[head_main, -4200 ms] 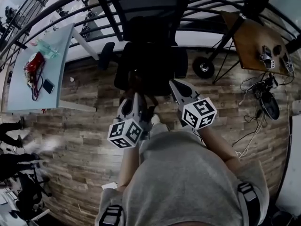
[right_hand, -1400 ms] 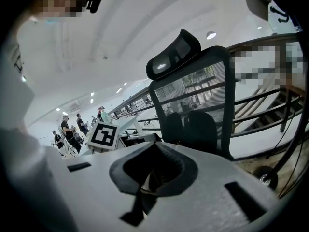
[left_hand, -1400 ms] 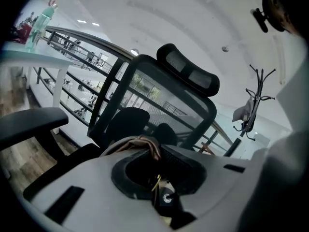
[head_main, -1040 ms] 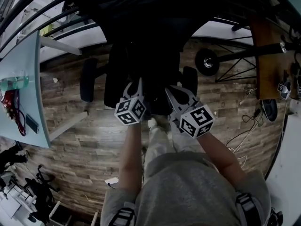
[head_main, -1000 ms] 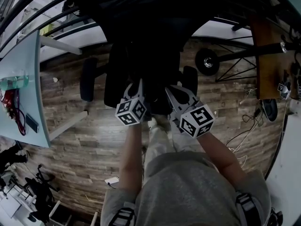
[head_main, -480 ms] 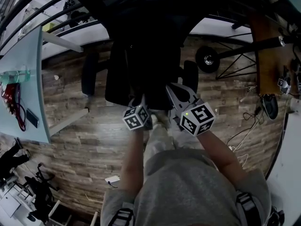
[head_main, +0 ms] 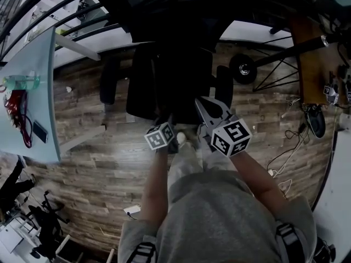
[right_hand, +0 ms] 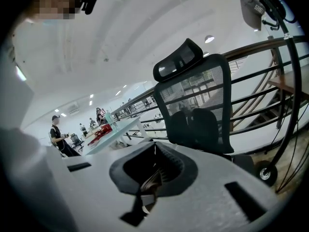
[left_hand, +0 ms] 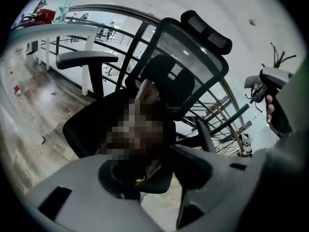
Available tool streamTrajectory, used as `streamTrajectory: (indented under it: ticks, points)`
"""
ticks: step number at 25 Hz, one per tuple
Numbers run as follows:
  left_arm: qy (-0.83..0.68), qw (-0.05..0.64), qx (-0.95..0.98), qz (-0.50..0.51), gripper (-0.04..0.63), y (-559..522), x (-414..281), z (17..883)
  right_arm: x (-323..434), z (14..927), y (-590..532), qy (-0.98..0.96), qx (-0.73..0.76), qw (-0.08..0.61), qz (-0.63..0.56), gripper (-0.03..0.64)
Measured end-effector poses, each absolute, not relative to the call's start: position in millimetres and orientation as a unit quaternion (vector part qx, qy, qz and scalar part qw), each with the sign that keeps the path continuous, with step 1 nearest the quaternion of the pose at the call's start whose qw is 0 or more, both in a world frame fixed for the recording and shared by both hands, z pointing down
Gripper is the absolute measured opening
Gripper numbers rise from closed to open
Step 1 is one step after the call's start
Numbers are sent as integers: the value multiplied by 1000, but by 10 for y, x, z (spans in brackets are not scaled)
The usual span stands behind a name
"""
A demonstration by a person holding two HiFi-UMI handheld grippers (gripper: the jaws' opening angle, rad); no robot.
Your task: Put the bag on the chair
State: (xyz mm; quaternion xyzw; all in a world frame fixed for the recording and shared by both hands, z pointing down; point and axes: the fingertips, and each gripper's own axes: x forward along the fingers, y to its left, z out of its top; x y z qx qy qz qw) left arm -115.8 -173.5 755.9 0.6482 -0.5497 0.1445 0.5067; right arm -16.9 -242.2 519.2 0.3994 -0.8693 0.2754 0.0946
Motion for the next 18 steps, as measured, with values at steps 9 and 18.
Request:
streamTrajectory:
  ticks: [9,18]
  points:
    - [-537,492,675,118,229,-1528,-1172,7191,-263,5076,-2133,-870,405,82,268,3]
    - [-539,453,705,85,223,-1539,-1264,6561,-238,4947,-1858,-866,423,72,256,3]
